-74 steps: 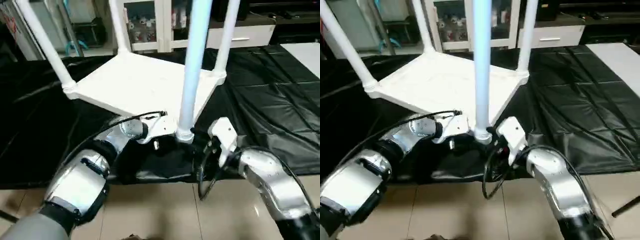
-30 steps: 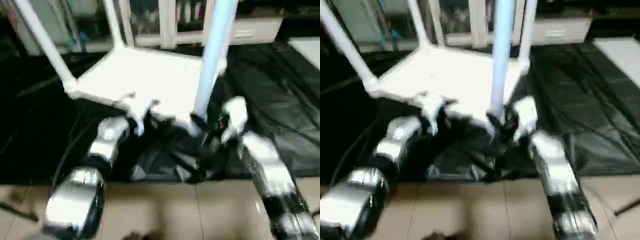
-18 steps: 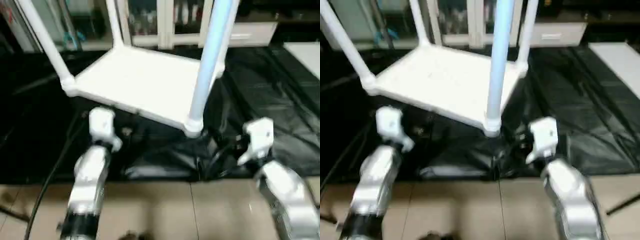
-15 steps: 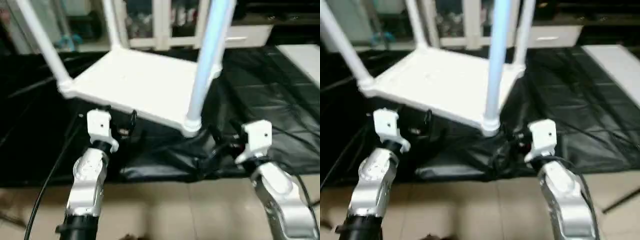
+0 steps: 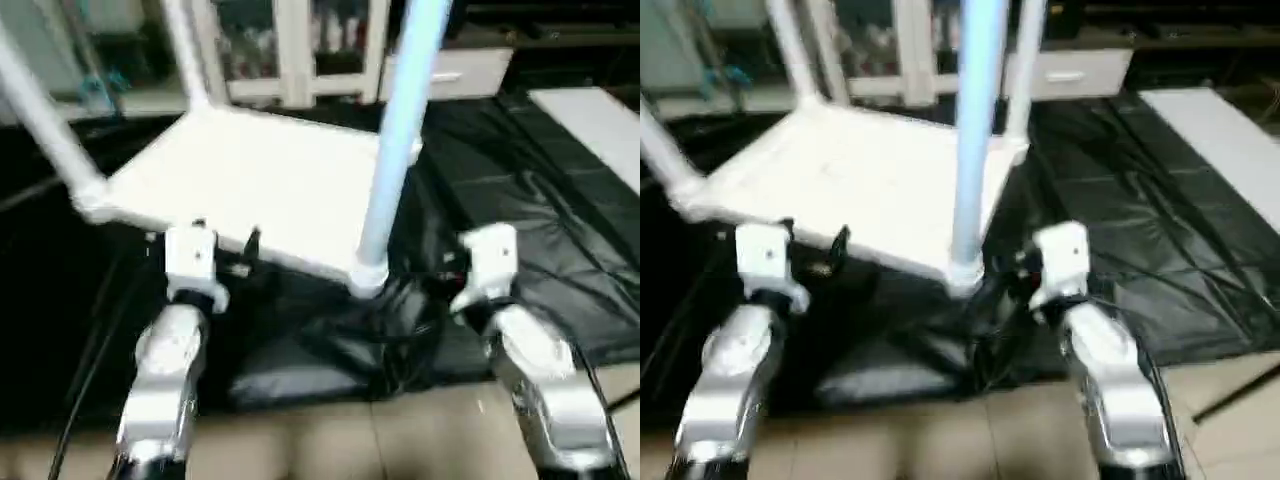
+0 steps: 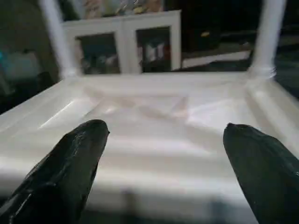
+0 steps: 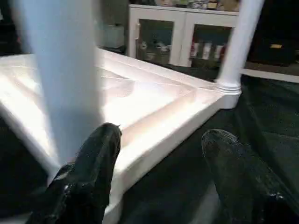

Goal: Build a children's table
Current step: Rotate table base

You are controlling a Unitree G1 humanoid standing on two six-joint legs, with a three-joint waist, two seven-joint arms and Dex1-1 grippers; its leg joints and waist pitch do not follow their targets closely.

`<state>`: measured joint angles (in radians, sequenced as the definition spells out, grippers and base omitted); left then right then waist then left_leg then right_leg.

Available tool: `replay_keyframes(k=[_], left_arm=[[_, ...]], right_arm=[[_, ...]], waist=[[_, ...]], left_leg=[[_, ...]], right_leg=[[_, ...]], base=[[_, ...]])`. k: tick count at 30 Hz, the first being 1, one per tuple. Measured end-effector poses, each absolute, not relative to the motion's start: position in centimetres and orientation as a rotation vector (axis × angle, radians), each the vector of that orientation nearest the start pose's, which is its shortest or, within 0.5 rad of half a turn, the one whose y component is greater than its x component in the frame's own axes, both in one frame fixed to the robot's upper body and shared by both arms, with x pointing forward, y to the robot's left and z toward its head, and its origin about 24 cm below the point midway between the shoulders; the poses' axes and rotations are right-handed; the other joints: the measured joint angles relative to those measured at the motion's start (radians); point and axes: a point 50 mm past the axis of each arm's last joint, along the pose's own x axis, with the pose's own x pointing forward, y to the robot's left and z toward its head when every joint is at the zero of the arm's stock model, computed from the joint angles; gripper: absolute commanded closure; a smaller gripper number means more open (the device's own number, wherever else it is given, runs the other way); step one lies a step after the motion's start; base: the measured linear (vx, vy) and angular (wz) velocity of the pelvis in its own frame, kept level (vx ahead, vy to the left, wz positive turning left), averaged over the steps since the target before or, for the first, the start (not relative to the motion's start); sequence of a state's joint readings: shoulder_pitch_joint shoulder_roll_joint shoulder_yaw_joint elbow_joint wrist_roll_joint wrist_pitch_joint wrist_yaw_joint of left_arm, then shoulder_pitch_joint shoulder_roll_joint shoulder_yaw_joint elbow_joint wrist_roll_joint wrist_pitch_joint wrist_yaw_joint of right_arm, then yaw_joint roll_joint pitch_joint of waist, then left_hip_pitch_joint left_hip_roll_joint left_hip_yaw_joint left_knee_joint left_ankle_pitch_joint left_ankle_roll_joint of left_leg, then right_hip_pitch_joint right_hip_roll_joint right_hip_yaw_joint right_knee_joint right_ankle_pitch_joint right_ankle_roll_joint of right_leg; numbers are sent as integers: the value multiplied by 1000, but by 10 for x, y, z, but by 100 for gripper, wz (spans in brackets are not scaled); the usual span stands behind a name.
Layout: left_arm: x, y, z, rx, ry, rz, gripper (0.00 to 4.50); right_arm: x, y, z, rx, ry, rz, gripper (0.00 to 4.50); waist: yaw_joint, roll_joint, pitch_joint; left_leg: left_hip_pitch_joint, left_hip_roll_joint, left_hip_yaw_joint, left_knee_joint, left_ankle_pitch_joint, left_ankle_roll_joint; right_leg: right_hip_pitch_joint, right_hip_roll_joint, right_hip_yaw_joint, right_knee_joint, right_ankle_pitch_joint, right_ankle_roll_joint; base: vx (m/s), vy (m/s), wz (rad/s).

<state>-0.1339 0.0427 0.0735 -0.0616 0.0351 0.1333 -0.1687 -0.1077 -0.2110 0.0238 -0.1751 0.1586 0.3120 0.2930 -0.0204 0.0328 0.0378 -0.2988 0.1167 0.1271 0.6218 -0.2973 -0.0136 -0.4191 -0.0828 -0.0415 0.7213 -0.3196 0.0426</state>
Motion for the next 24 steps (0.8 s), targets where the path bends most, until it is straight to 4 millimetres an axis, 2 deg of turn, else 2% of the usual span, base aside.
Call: replay_keyframes(k=[1,2,3,4,5,6,7,8,9,10,11,12,13,14,15,16,17,18,19,20,21,22,23,24], left_arm=[[279,156,80,74,-61,-128,2],[279,148,78,55,-51,-143,2],[278,137,76,42,-44,-179,2],[278,136,76,43,-43,-184,2],[278,138,77,48,-45,-180,2],[278,141,78,57,-50,-175,2],[278,142,79,61,-52,-173,2],[278,142,79,63,-52,-174,2],[277,143,78,65,-44,-172,2],[276,145,76,70,-35,-166,2],[276,151,75,81,-22,-151,2],[276,153,74,80,-14,-142,2],[276,153,73,78,-7,-142,2],[276,152,73,75,-10,-144,2],[276,151,74,73,-13,-147,2],[277,150,75,72,-16,-150,2],[277,149,76,67,-22,-155,2],[277,146,75,38,-18,-166,2],[277,140,73,11,-6,-194,2],[276,133,72,0,0,-232,2],[276,130,73,-8,1,-278,2],[276,129,73,-4,1,-341,2],[275,129,73,7,3,-394,2],[274,130,72,19,4,-478,2]], right_arm=[[269,-156,81,-61,53,364,138],[267,-162,77,-71,72,347,138],[267,-170,73,-80,98,323,138],[267,-172,72,-80,100,314,138],[267,-171,73,-80,98,315,138],[267,-171,74,-78,92,316,138],[268,-172,76,-77,85,316,138],[268,-172,78,-79,77,323,138],[269,-171,80,-80,72,335,138],[271,-166,81,-71,66,354,138],[271,-162,81,-68,62,375,138],[271,-162,81,-72,65,382,138],[271,-164,81,-85,69,392,138],[271,-166,81,-96,73,398,138],[271,-169,82,-109,76,404,138],[271,-170,82,-115,77,404,138],[271,-172,82,-116,76,405,138],[271,-176,82,-128,83,406,138],[271,-182,82,-140,91,394,138],[271,-186,82,-145,95,386,138],[271,-189,84,-147,93,397,138],[271,-189,85,-143,92,426,138],[271,-190,86,-146,93,446,138],[270,-192,87,-143,96,478,138]], waist=[[1,-25,4],[6,-25,7],[24,-17,8],[29,-14,8],[36,-11,6],[50,2,5],[58,18,4],[62,42,5],[64,73,9],[53,74,9],[41,56,12],[34,50,10],[22,51,10],[13,49,9],[-1,43,9],[-4,30,8],[-6,8,8],[-3,-15,13],[5,-11,12],[14,-10,11],[25,-12,10],[33,-11,9],[45,-1,4],[58,27,-3]], left_leg=[[5,-19,10,7,-13,-4],[3,-20,10,47,-39,55],[-11,-33,-8,110,-63,98],[-37,-46,-18,160,-61,92],[-55,-53,-20,167,-57,87],[-76,-46,-26,144,-46,68],[-90,-34,-31,100,-35,55],[-90,-10,-32,31,-17,60],[-79,18,-37,19,62,24],[-72,11,-41,23,63,8],[-67,-7,-40,23,54,14],[-64,-15,-41,22,48,20],[-54,-22,-41,21,40,30],[-45,-26,-39,20,30,32],[-32,-36,-36,20,19,34],[-19,-47,-26,17,11,34],[-7,-62,-12,15,3,29],[2,-74,1,17,-12,35],[-4,-74,-9,53,-33,76],[-21,-75,-21,96,-39,87],[-44,-74,-38,113,-29,84],[-58,-62,-43,88,3,60],[-71,-41,-45,39,47,40],[-89,-7,-56,2,99,-26]], right_leg=[[2,-11,18,-22,63,-38],[17,2,34,-17,40,-46],[43,11,48,-34,35,-49],[66,13,50,-54,35,-50],[88,16,50,-74,36,-50],[118,27,42,-97,35,-52],[137,36,25,-110,31,-51],[157,53,7,-120,24,-47],[174,65,-18,-120,10,-36],[177,57,-24,-96,-10,-48],[160,47,-16,-53,-30,-73],[133,42,-14,-14,-31,-65],[102,42,-17,18,-21,-46],[77,40,-17,24,-11,-28],[43,34,-16,27,3,-7],[20,25,-10,9,17,-2],[13,16,6,-37,34,-7],[17,8,25,-43,79,-42],[28,11,28,-49,74,-48],[37,12,29,-56,73,-55],[48,13,29,-60,72,-52],[51,16,25,-58,71,-50],[51,31,21,-57,69,-51],[51,51,2,-53,64,-53]], base=[[134,-73,1],[154,-53,16],[154,-53,16],[170,-16,12],[159,-4,0],[159,-4,0],[162,27,3],[180,85,9],[180,85,9],[174,130,3],[180,107,1],[180,107,1],[192,73,4],[181,50,-5],[181,50,-5],[174,4,-1],[172,-65,-1],[172,-65,-1],[172,-90,-3],[165,-70,-4],[165,-70,-4],[137,-59,-5],[0,0,0],[0,0,0]])
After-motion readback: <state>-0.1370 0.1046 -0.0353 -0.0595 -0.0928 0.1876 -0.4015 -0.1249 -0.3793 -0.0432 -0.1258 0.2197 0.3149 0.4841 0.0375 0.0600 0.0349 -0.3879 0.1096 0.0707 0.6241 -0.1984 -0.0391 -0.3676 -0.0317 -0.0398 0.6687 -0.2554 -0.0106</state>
